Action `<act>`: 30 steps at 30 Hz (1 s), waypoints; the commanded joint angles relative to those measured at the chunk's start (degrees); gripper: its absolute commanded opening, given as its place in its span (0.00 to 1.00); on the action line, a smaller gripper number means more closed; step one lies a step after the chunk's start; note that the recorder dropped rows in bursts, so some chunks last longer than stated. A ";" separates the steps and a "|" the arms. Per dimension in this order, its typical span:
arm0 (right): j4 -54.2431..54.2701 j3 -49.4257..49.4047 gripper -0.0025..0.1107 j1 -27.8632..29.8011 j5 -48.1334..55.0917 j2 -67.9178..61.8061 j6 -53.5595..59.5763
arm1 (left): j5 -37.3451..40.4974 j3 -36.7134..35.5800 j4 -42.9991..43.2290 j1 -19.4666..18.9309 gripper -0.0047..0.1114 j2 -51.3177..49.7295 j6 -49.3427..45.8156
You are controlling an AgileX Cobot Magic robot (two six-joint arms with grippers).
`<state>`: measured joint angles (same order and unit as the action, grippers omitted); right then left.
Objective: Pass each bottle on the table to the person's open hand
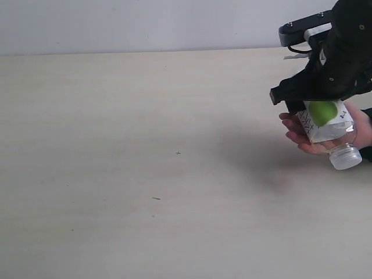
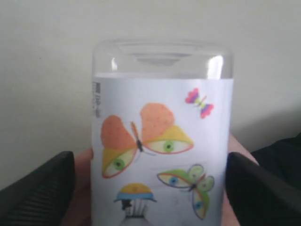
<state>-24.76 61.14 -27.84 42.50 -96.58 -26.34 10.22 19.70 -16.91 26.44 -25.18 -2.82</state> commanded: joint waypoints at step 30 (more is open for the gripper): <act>31.33 -0.19 0.02 0.18 0.66 40.54 28.21 | -0.88 -0.19 -0.17 -0.16 0.05 0.50 -0.13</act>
<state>5.23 61.14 -27.84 43.87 -58.43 0.73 10.22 19.70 -16.91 26.44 -25.18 -2.82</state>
